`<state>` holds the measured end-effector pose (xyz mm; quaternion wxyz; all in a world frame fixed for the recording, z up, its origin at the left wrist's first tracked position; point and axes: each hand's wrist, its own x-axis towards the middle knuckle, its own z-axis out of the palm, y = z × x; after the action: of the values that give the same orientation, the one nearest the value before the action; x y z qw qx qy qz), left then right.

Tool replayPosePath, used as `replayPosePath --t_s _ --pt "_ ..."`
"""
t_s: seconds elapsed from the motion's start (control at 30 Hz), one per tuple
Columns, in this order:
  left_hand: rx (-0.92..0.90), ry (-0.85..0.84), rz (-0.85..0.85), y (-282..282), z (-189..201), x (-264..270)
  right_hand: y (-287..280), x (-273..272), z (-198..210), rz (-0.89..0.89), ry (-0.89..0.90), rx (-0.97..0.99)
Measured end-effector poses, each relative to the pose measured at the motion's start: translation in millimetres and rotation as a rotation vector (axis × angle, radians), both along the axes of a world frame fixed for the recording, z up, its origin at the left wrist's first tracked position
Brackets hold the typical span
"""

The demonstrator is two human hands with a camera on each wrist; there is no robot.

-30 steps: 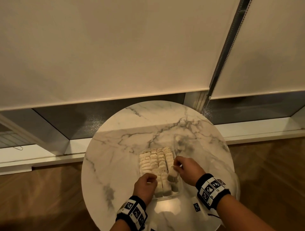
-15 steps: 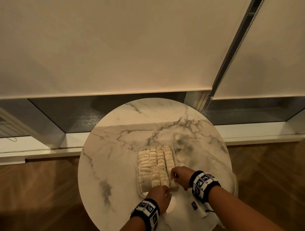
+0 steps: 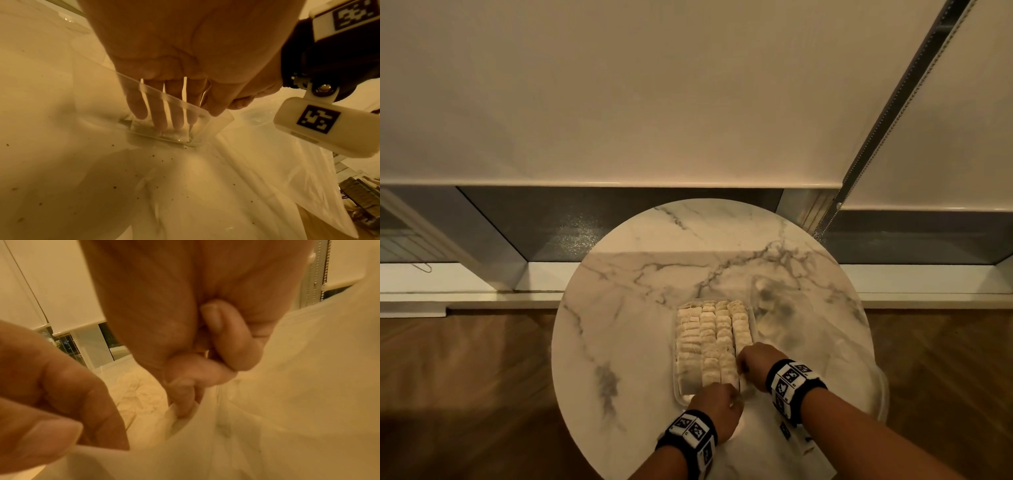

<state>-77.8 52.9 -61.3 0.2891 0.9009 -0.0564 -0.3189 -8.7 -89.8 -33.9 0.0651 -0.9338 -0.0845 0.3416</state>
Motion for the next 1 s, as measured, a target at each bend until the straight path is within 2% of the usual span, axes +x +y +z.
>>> replayPosePath --t_s 0.27,0.37,0.63,0.8,1.0 --pt "0.01 -0.066 -0.09 -18.5 -1.8 -3.0 -7.6 -4.9 2.5 -0.018 -0.066 0.031" --pt "0.055 -0.034 -0.135 -22.1 -3.4 -1.2 -12.6 -7.9 4.6 -0.092 -0.114 0.09" --pt "0.161 -0.073 -0.219 -30.0 -5.6 -1.3 -39.6 -20.5 27.1 -0.482 -0.295 0.402" --pt "0.187 -0.178 -0.233 -35.6 -6.7 -1.5 -49.6 -32.5 39.8 -0.585 -0.293 0.576" --pt "0.239 -0.178 -0.262 -44.3 -10.1 -8.2 -55.9 -44.6 56.0 -0.67 -0.223 0.748"
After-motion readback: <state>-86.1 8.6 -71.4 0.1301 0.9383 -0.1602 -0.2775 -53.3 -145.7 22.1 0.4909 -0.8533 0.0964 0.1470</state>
